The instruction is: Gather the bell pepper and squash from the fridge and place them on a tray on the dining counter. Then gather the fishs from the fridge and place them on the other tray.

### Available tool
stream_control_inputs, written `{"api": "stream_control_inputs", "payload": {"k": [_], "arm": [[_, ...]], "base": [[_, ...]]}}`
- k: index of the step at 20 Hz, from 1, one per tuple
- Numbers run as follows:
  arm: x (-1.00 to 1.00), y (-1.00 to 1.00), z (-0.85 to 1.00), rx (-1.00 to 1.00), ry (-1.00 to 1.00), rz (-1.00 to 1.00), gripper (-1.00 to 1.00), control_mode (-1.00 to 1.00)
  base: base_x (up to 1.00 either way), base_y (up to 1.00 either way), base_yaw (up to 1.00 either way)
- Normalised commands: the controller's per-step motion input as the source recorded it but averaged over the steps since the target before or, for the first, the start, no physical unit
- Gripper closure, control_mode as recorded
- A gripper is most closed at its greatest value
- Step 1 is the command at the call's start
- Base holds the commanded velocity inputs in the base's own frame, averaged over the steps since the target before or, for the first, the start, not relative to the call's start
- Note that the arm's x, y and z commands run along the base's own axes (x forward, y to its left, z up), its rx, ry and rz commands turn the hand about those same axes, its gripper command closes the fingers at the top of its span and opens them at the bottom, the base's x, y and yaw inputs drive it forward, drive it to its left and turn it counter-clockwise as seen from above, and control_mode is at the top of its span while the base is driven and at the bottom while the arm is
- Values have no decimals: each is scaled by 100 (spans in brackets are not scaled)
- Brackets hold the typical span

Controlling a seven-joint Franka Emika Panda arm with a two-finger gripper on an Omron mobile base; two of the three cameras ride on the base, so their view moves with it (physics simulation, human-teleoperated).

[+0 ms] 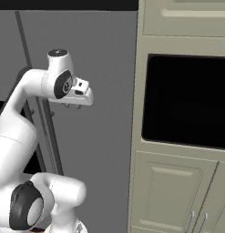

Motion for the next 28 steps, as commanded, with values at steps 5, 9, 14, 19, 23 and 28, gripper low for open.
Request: {"api": "stream_control_inputs", "payload": {"k": [5, 9, 14, 19, 23, 28], "arm": [[-33, 0, 0, 0, -13, 0, -100, -100], [-95, 0, 0, 0, -24, 0, -100, -100], [-94, 0, 0, 0, -26, 0, -100, -100], [-68, 0, 0, 0, -24, 0, -100, -100], [-17, 0, 0, 0, -19, 0, -100, -100], [-12, 0, 21, 0, -5, 0, -100, 100]], "base": [[0, 0, 0], [0, 0, 0], [0, 0, 0], [0, 0, 0], [0, 0, 0], [-11, 0, 0]]}}
